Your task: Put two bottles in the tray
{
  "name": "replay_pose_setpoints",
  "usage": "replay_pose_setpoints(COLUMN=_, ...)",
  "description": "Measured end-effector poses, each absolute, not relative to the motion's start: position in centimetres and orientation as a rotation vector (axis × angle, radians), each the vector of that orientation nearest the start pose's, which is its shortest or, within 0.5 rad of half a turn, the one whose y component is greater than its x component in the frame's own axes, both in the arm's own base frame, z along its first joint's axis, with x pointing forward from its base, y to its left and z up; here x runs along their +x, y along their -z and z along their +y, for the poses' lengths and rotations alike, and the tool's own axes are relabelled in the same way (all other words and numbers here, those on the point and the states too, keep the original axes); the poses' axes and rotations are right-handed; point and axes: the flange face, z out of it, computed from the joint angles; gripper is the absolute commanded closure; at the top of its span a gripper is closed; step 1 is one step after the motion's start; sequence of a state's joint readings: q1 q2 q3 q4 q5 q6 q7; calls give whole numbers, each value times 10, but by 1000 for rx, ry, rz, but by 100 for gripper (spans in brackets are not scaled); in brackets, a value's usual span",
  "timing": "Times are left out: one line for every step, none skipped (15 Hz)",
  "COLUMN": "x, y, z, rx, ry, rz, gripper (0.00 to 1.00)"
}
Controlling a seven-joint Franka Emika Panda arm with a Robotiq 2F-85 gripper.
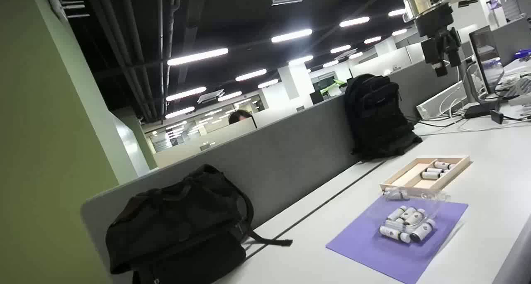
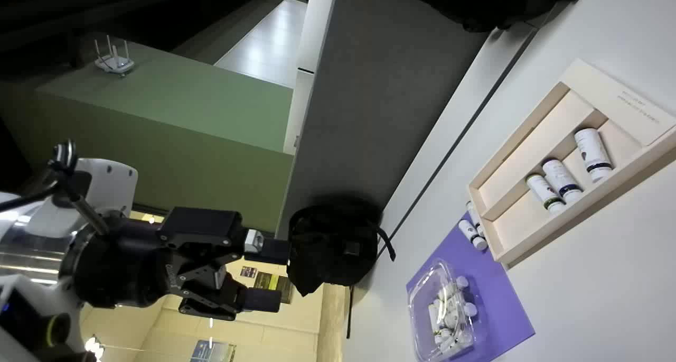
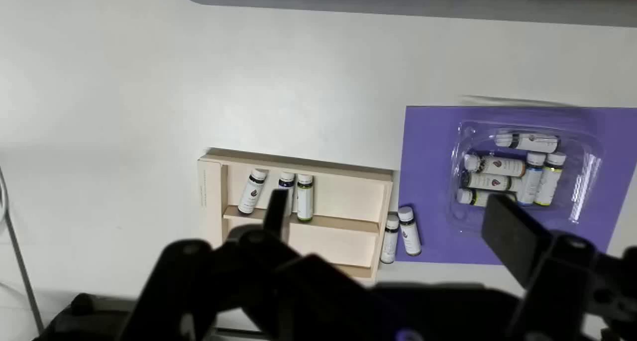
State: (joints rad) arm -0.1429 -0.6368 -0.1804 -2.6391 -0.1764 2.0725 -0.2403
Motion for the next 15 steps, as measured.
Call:
replay_pose_setpoints(x=337, y=-446, z=-122, rx=-3206, ry=81, rz=-45, gripper=0)
replay_pose_setpoints(x=337, y=-446, z=-122, rx=-3206, ry=81, rz=-45, gripper=0)
replay_pose_setpoints(x=337, y=-446, z=-122, rx=-3206, ry=81, rz=-45, gripper=0)
replay_pose_setpoints(x=337, y=-446, z=-122, rx=-3206, ry=81, rz=-45, gripper=0)
replay_pose_setpoints(x=337, y=-446, z=-122, rx=-3206, ry=81, rz=-45, gripper=0)
replay_pose_setpoints(x=337, y=-446, z=-122, rx=-3206, ry=81, rz=-45, gripper=0)
replay_pose_setpoints(x=337, y=-446, z=-122, rx=-3206, ry=81, rz=-45, gripper=0)
replay_pose_setpoints(x=337, y=-446, z=-122, rx=-3206, ry=81, rz=-45, gripper=0)
replay_pose_setpoints(x=337, y=-446, z=-122, rx=-3206, ry=81, rz=-45, gripper=0)
replay_pose_setpoints(x=339, y=-446, z=-122, rx=-3207, ry=91, rz=-55, gripper=0)
replay_pose_setpoints(x=344, y=-447, z=-123, rx=-3208, ry=128, rz=-75, gripper=0)
replay_pose_setpoints(x=353, y=-447, z=-122, rx=-3204, ry=179, rz=-100, gripper=0)
replay_pose_setpoints(x=366, y=-447, z=-122, rx=-3194, ry=228, rz=-133, gripper=0)
replay_pose_setpoints(x=383, y=-445, z=-120, rx=-3179, ry=262, rz=-177, gripper=0)
replay_pose_setpoints(x=401, y=-440, z=-118, rx=-3156, ry=275, rz=-228, gripper=0)
